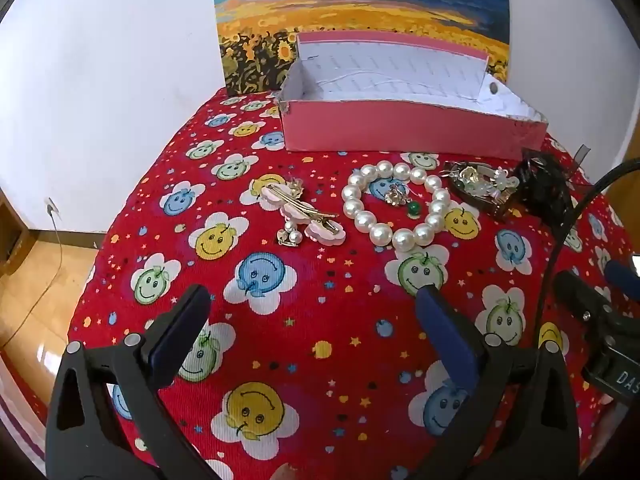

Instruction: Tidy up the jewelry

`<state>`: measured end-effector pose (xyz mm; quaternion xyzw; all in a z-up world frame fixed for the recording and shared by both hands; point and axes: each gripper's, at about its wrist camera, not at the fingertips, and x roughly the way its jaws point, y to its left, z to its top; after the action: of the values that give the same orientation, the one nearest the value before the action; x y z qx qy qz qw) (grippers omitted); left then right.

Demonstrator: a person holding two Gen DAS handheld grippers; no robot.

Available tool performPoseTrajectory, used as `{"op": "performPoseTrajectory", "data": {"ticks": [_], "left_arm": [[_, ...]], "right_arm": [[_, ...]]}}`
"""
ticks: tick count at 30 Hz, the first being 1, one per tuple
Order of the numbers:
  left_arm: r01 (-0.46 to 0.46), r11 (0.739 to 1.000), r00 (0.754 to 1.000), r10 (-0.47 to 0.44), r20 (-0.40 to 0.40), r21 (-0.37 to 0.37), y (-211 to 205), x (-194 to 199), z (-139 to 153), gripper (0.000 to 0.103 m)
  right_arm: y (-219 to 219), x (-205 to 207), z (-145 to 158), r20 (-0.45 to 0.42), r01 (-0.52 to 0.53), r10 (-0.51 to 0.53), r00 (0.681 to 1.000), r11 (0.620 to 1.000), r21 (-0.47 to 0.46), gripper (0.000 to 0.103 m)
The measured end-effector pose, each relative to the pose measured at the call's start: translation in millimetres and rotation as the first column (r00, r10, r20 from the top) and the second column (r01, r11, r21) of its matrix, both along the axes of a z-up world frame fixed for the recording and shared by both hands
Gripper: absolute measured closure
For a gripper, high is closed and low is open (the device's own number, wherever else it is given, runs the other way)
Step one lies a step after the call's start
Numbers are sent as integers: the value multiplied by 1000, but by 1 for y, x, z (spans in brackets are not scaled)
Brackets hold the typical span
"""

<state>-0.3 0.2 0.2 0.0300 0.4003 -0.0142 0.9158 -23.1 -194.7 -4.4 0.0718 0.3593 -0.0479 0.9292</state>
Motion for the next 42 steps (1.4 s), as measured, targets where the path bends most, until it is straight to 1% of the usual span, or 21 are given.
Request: {"op": "performPoseTrajectory", "data": {"ticks": [17, 42], "left_arm": [[-1, 1000, 1000, 1, -4, 7, 0, 2, 0, 0], [-1, 1000, 1000, 1, -2, -3, 3, 1, 1, 0]], "right_arm": [[0, 1, 0, -4, 0, 0, 1000, 1000, 5, 0], [0, 1, 0, -5, 0, 0, 1000, 1000, 5, 0]]}}
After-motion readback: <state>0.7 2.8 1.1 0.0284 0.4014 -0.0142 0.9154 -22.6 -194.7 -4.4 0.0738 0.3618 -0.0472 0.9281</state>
